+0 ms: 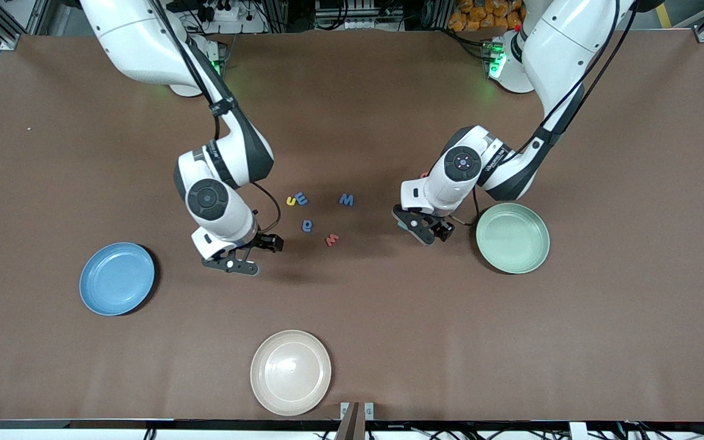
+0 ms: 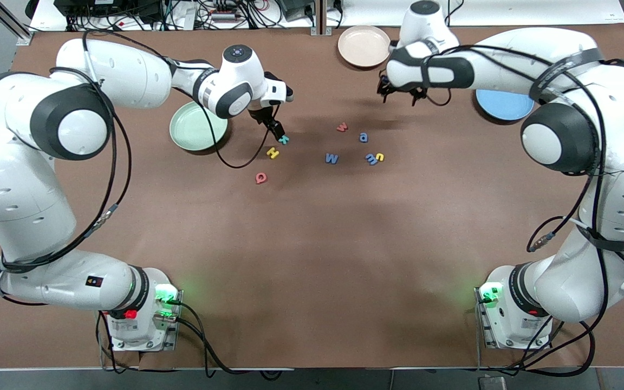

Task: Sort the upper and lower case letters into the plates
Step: 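Reach the left gripper to the yellow H while the right reaches the blue a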

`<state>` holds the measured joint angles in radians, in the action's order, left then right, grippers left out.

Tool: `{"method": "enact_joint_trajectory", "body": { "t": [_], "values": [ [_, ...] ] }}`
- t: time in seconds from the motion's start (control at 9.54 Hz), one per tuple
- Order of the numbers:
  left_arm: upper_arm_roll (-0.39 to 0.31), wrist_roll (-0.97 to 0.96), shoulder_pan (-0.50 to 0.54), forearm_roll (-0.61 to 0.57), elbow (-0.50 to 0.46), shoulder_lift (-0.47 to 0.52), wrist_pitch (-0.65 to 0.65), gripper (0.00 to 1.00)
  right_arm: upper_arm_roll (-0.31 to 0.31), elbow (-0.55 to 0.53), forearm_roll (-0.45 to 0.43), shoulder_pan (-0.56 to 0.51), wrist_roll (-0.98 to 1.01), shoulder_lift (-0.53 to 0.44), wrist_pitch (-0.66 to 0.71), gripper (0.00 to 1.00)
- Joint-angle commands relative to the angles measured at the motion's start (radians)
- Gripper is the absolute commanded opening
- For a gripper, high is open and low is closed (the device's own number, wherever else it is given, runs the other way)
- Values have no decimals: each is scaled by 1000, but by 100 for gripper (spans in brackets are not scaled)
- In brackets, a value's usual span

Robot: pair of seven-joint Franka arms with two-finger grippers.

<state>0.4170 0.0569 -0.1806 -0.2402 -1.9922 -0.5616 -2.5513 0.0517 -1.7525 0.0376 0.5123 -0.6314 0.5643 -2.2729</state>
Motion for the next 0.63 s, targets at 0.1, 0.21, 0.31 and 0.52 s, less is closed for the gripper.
{"method": "enact_joint_trajectory", "body": {
  "t": [0.1,0.21,0.31,0.52],
  "values": [
    [19,-58,-42,21,-20,-14,-17,100,7,-7,25,96,-100,11,-16,100],
    [17,-57,-36,10,-33,-14,-18,100,7,-7,25,124,-114,19,-26,100],
    [16,-46,-28,9,-43,-14,-18,100,7,-7,25,136,-119,28,-48,100],
    [13,-52,-34,9,-45,-21,-17,100,7,-10,57,170,-134,48,-94,100]
  ]
}}
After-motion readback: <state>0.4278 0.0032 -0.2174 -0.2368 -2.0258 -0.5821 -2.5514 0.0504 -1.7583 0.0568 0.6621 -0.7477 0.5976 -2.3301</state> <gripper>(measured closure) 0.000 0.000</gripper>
